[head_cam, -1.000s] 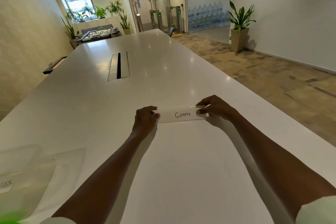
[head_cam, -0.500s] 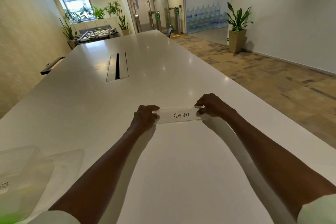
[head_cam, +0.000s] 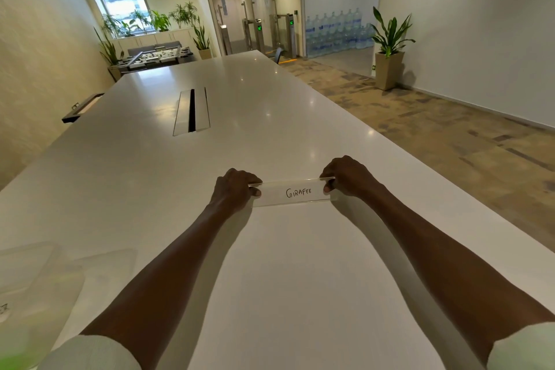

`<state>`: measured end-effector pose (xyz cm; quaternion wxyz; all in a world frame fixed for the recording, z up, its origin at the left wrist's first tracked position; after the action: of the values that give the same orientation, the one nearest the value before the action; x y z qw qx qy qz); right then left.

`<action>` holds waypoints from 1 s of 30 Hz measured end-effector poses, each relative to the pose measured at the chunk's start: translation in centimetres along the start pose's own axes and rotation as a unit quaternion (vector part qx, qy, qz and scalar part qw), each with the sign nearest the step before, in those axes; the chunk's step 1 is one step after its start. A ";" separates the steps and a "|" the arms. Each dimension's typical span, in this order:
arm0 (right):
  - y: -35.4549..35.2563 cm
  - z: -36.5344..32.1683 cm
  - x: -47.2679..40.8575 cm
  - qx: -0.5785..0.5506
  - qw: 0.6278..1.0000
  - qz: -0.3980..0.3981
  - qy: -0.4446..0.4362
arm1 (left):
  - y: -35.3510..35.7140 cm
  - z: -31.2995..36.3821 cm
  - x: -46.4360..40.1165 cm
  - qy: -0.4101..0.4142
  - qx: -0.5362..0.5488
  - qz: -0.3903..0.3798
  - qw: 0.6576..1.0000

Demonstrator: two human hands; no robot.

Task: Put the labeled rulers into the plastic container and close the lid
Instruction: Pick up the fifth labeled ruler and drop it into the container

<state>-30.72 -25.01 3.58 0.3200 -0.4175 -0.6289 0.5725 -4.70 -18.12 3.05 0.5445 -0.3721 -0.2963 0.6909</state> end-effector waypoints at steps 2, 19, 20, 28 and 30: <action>-0.1 -0.2 0.2 -0.002 1.000 0.003 0.002 | -0.2 -0.1 0.1 0.002 0.000 0.006 1.000; -4.5 -6.5 1.5 -0.003 0.998 0.051 -0.027 | -8.4 -2.1 2.3 0.048 0.000 0.016 0.999; -4.8 -7.2 1.6 -0.003 0.998 0.055 -0.029 | -9.2 -2.2 2.5 0.053 -0.002 0.019 0.998; -7.4 -13.8 2.2 -0.011 0.995 0.079 -0.056 | -16.3 -4.9 5.4 0.063 -0.011 0.033 0.997; -8.0 -16.1 2.4 -0.013 0.994 0.084 -0.067 | -18.3 -6.0 6.5 0.062 -0.012 0.037 0.997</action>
<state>-18.89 -15.51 13.53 0.2224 -0.4338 -0.6190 0.6158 9.17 -7.50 13.40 0.5311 -0.4314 -0.2564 0.6827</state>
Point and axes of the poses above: each hand's wrist, its own x-axis away from the middle knuckle, its own y-axis out of the palm, z = x × y, the point moved 4 cm from there along -x, towards the middle knuckle, and after that the axes turned 12 degrees about x, right-handed, at the moved point
